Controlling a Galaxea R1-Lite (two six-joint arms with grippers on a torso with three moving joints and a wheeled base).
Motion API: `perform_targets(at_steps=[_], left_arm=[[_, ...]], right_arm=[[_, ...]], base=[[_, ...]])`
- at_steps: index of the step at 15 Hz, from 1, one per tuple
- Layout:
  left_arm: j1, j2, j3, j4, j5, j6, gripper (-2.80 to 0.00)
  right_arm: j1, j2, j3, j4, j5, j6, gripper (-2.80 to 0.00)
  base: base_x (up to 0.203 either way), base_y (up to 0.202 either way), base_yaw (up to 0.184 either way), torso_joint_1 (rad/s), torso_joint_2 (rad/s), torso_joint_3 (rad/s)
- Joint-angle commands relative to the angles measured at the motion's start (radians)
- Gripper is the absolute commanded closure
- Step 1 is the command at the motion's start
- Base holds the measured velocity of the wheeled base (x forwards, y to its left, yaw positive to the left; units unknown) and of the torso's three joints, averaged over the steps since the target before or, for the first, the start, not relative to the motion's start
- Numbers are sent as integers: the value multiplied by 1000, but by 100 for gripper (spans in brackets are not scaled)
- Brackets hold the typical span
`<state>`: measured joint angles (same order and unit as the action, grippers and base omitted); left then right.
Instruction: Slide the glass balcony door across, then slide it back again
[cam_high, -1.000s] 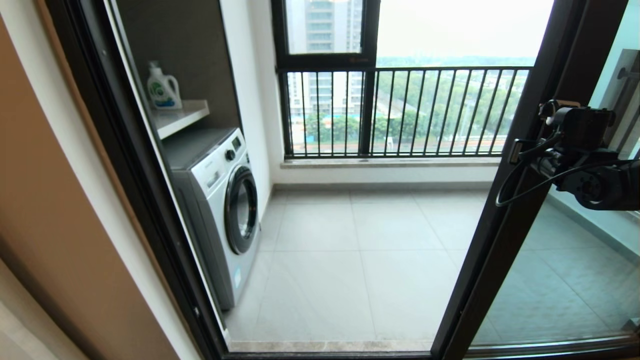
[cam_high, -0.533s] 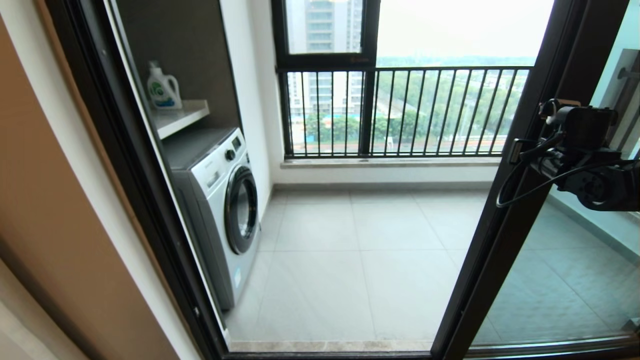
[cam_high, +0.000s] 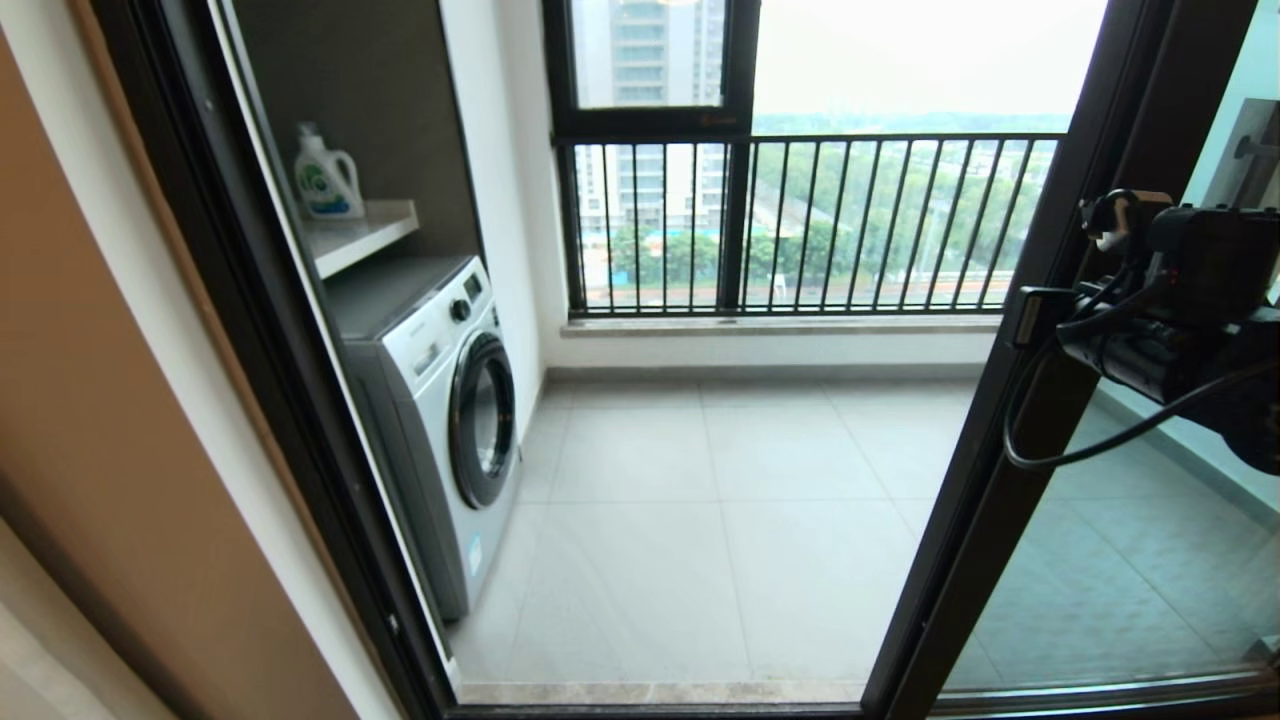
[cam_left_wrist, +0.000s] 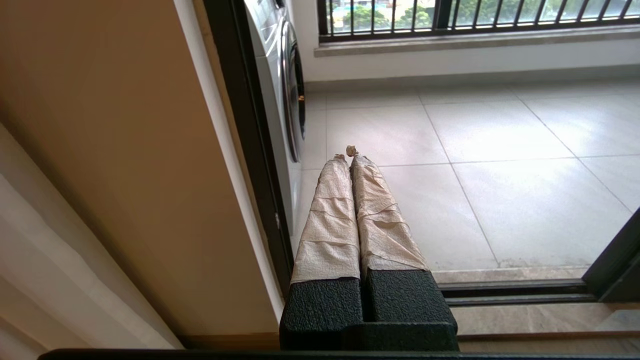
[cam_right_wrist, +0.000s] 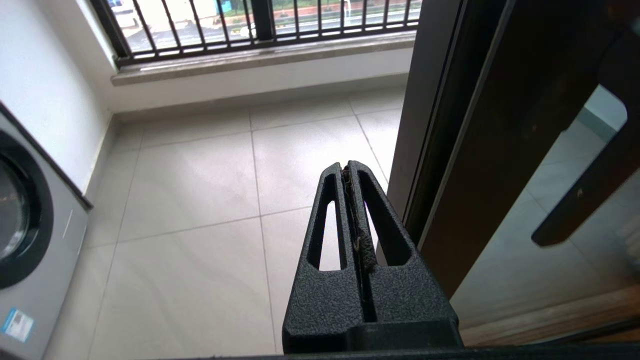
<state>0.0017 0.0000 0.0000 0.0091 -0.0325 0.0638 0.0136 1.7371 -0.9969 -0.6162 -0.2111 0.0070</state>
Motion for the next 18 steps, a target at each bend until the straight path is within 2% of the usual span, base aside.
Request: perform_targets(at_steps=[1, 3, 5, 7, 10, 12, 15, 18], left_arm=[[0, 2, 0, 0, 0, 1, 0], [0, 2, 0, 0, 0, 1, 0], [0, 2, 0, 0, 0, 1, 0], [0, 2, 0, 0, 0, 1, 0], [0, 2, 0, 0, 0, 1, 0], [0, 2, 0, 0, 0, 1, 0], [0, 2, 0, 0, 0, -1, 0], [0, 2, 0, 0, 0, 1, 0]], right_arm=[[34, -145, 111, -5, -1, 0, 0], [71, -294, 221, -6, -2, -4, 0], [110, -489, 345, -3, -5, -46, 0], [133, -708, 442, 23, -8, -137, 0], [147, -1040, 495, 190, -29, -281, 0], [122, -1238, 493, 355, -38, -365, 0], [15, -1478, 513, 557, -7, -426, 0], [-10, -1669, 663, 637, 22, -452, 0]], base=[[0, 0, 0, 0, 0, 0], [0, 0, 0, 0, 0, 0], [0, 0, 0, 0, 0, 0], [0, 0, 0, 0, 0, 0], [0, 0, 0, 0, 0, 0], [0, 0, 0, 0, 0, 0], [0, 0, 0, 0, 0, 0], [0, 0, 0, 0, 0, 0]])
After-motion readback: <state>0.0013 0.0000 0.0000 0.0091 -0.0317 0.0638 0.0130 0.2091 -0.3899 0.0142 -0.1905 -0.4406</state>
